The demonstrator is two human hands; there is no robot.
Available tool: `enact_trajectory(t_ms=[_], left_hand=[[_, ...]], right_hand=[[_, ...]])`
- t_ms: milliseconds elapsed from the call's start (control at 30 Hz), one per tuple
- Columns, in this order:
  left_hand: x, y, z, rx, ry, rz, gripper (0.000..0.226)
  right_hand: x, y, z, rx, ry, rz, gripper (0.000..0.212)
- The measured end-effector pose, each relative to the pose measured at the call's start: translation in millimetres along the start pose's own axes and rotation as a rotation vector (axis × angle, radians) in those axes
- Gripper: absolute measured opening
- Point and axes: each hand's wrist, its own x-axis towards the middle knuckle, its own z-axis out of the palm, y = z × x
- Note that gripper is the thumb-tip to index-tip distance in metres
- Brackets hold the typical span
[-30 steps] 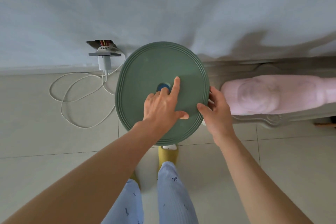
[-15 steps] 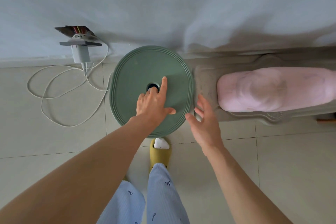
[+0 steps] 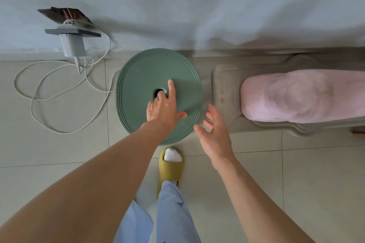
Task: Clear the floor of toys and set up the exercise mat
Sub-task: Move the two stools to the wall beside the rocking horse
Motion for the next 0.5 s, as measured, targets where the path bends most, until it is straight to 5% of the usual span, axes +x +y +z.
enact_trajectory(t_ms=[267,333,400,500], left_hand=[[10,-11,11,-0.039,-0.022,0.044,0.096],[2,-19,10,-0.060,0.064,0.085,0.085],[-9,-31,8,-0.076,0.231,0.117,0.075],[-19,-52,2,-0.162,0.376,-0.037,0.079]], right_hand=[[18,10,18,0.048,0.002,0.013,0.049],[17,15,23,0.102,0.049,0.087,0.048],[15,18,27,0.126,0.072,0.250,0.068],[15,20,35,0.212,0.047,0.417,0.078]])
